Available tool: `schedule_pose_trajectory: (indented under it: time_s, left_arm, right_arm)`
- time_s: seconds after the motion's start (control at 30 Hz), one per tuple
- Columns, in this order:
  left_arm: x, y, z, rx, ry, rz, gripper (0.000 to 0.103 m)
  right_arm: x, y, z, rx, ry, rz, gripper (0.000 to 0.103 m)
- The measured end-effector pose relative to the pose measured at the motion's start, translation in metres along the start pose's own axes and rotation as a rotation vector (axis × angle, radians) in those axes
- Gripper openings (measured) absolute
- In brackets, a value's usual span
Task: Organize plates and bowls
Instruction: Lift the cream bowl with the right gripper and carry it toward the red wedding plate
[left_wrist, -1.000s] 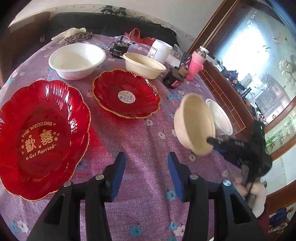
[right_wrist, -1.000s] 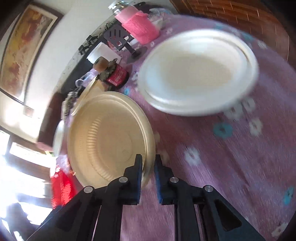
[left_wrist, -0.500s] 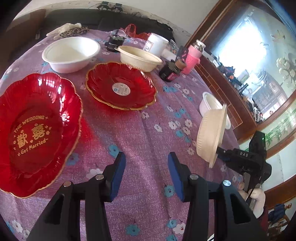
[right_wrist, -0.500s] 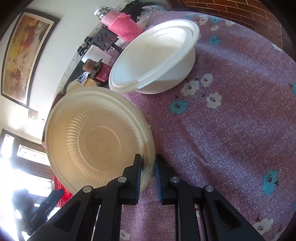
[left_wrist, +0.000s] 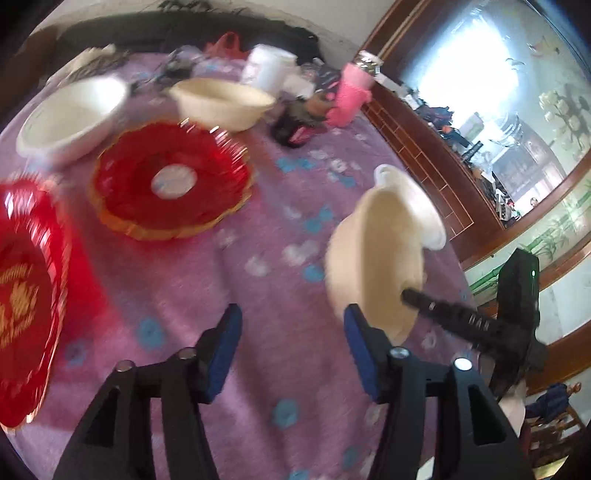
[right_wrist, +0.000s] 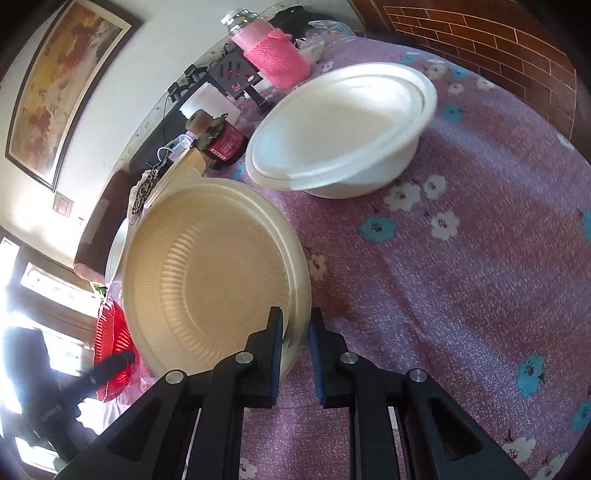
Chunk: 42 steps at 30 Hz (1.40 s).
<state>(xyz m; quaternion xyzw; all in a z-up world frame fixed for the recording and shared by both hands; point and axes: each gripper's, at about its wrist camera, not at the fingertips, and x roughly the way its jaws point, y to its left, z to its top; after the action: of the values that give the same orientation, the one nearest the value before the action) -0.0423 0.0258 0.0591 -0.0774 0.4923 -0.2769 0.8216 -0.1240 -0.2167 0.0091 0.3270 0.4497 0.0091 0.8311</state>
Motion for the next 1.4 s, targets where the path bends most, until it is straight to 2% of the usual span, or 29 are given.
schedule_pose_trajectory:
  time_s: [0.07, 0.13, 0.3, 0.37, 0.4, 0.53, 0.63, 0.73, 0.83, 0.97, 1.07, 1.2, 1.3, 1.4]
  left_arm:
    - [0.010, -0.013, 0.009, 0.036, -0.008, 0.015, 0.066]
    - [0.027, -0.021, 0.018, 0.055, 0.029, 0.030, 0.066]
    - [0.061, -0.019, 0.026, 0.011, 0.128, 0.029, 0.064]
    - [0.072, -0.014, 0.026, -0.015, 0.185, 0.015, 0.019]
    - [0.076, -0.012, 0.024, -0.032, 0.213, -0.008, 0.016]
    - [0.077, -0.001, 0.021, -0.093, 0.237, -0.030, 0.015]
    - [0.073, 0.014, 0.021, -0.169, 0.252, -0.086, 0.015]
    - [0.064, 0.031, 0.020, -0.232, 0.263, -0.146, 0.016]
    - [0.052, 0.042, 0.022, -0.277, 0.252, -0.211, 0.020]
    - [0.036, 0.052, 0.023, -0.301, 0.215, -0.244, 0.026]
    - [0.026, 0.056, 0.021, -0.299, 0.192, -0.239, 0.028]
    - [0.027, 0.056, 0.015, -0.297, 0.188, -0.251, 0.030]
    - [0.026, 0.053, 0.013, -0.275, 0.185, -0.243, 0.031]
    - [0.028, 0.052, 0.011, -0.261, 0.174, -0.267, 0.032]
  right_arm:
    - [0.000, 0.001, 0.002, -0.004, 0.003, 0.002, 0.014]
    - [0.002, 0.001, 0.003, -0.006, 0.007, 0.003, 0.014]
    - [0.001, 0.002, 0.009, -0.011, 0.017, 0.019, 0.015]
    - [0.001, 0.004, 0.012, -0.016, 0.014, 0.024, 0.015]
    - [0.001, 0.007, 0.014, -0.019, 0.009, 0.048, 0.016]
    - [0.000, 0.023, 0.019, -0.060, -0.001, 0.039, 0.017]
    - [-0.008, 0.036, 0.022, -0.068, -0.012, 0.062, 0.017]
    - [-0.030, 0.065, 0.024, -0.112, -0.038, 0.111, 0.017]
    - [-0.051, 0.103, 0.020, -0.196, -0.057, 0.115, 0.019]
    - [-0.066, 0.146, 0.009, -0.283, -0.051, 0.107, 0.023]
    - [-0.074, 0.169, -0.003, -0.336, -0.040, 0.162, 0.024]
    - [-0.076, 0.185, -0.016, -0.388, -0.054, 0.141, 0.024]
    - [-0.076, 0.186, -0.022, -0.397, -0.038, 0.172, 0.024]
    - [-0.081, 0.196, -0.038, -0.478, -0.076, 0.142, 0.024]
